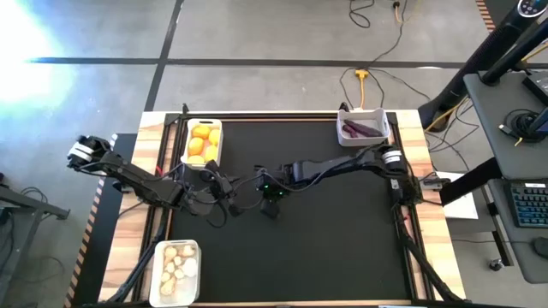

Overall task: Sort produce into baskets
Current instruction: Put the small eggplant into the gray bin

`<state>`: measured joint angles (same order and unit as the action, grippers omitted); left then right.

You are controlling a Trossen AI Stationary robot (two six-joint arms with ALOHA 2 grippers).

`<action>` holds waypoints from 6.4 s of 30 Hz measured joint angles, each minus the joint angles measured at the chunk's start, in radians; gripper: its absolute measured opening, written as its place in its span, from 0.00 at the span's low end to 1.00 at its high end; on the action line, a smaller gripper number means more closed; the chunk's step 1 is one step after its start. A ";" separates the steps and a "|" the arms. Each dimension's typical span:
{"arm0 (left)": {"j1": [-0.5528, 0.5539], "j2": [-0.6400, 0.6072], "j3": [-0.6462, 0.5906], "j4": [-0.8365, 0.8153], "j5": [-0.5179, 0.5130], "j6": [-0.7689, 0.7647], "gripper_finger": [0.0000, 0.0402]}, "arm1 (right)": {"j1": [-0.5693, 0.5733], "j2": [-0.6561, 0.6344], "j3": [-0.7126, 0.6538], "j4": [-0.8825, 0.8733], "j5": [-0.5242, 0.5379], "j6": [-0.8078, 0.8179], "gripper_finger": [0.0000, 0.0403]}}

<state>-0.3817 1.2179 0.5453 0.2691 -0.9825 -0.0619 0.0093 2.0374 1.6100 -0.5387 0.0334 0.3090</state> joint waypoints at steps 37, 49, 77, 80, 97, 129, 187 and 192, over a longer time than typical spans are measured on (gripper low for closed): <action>0.006 0.008 0.000 0.027 -0.003 0.058 0.00 | -0.840 -0.309 -0.404 -0.420 0.451 0.167 0.14; 0.006 0.008 0.000 0.028 -0.002 0.080 0.00 | -0.884 -0.323 -0.364 -0.418 0.377 0.067 0.45; 0.006 0.008 0.061 0.028 -0.002 0.079 0.00 | 0.315 -0.532 -0.848 0.797 0.351 -0.009 0.50; 0.006 0.008 0.085 0.027 -0.002 0.079 0.00 | 0.328 -0.418 -0.838 0.903 0.350 -0.043 0.50; 0.006 0.008 0.416 0.028 -0.002 0.079 0.00 | 0.296 -0.328 -0.507 0.629 0.352 -0.222 0.47; -0.031 0.285 0.105 -0.391 0.541 -0.666 0.00 | 0.134 -0.171 -0.650 0.806 0.147 -0.319 0.60; -0.086 0.590 0.361 -0.611 0.455 -0.544 0.00 | -0.582 -0.825 -0.690 -0.252 0.563 0.008 0.03; -0.131 0.522 0.351 -0.793 0.497 -0.602 0.00 | -0.762 -0.738 -0.694 -0.134 0.350 -0.015 0.03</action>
<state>-0.5129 1.7401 0.8960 -0.5243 -0.4854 -0.6644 -0.7523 1.2995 0.9157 -0.6725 0.3837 0.2944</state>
